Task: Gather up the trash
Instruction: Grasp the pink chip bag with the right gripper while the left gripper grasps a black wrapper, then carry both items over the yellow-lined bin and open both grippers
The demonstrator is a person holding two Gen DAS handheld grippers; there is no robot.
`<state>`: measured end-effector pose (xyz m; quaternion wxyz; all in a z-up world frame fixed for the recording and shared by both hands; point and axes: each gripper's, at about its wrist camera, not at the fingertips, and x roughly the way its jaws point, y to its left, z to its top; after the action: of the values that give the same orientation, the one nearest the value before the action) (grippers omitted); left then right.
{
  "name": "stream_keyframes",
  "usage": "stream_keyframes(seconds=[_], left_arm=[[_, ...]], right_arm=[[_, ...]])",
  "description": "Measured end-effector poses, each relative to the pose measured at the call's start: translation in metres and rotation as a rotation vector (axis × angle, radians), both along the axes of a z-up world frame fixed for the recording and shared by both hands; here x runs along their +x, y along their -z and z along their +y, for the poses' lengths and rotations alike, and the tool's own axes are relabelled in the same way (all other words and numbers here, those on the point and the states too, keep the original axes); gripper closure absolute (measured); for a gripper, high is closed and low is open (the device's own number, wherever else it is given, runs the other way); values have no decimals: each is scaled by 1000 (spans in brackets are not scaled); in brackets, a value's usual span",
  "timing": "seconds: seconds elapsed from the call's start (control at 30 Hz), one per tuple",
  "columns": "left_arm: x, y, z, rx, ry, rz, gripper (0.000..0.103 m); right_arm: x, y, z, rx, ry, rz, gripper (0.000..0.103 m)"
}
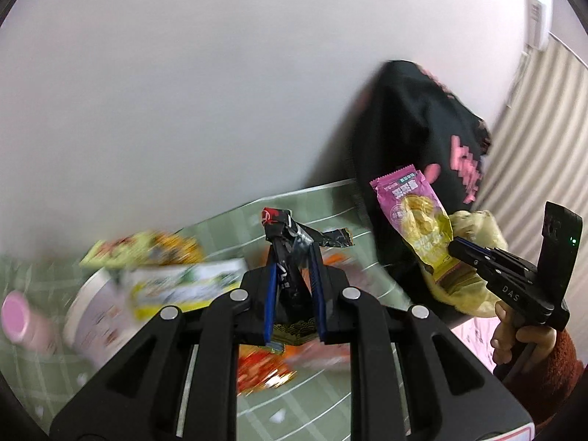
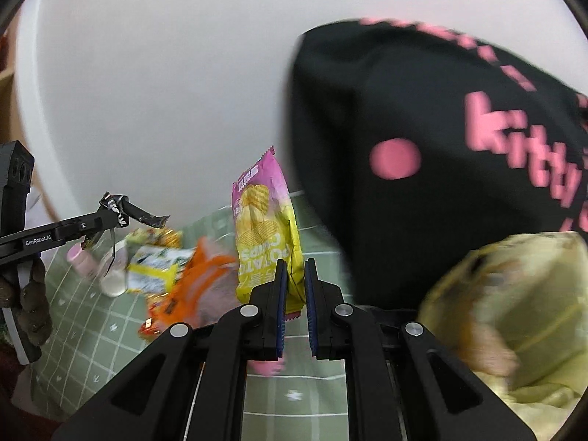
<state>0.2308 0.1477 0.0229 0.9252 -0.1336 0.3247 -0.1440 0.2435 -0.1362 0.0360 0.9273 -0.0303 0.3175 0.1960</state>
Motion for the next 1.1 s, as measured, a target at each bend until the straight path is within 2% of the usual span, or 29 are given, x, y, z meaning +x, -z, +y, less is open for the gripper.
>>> stream_keyframes(seconds=[0.33,0.63,0.77,0.9,1.1], left_arm=[[51,-51,-119,3,292,-105,87],[57,-83,-207,-9,498,-146,87],[55,-80,-253,-3,612,-118,87],[55,-62,-302,49,713,-62,87],[65,-26,-346,115,775,32,87]], right_arm=[[-22,-47,-108,-52,290,-112,92],[-59,-69,-193,-79,500,-164,92],[-74,-61,-218,-79,559,-142,92],[-84,-51,-236,-53,600,-115,92],[-78,-39,-240,-43,557,-71,92]])
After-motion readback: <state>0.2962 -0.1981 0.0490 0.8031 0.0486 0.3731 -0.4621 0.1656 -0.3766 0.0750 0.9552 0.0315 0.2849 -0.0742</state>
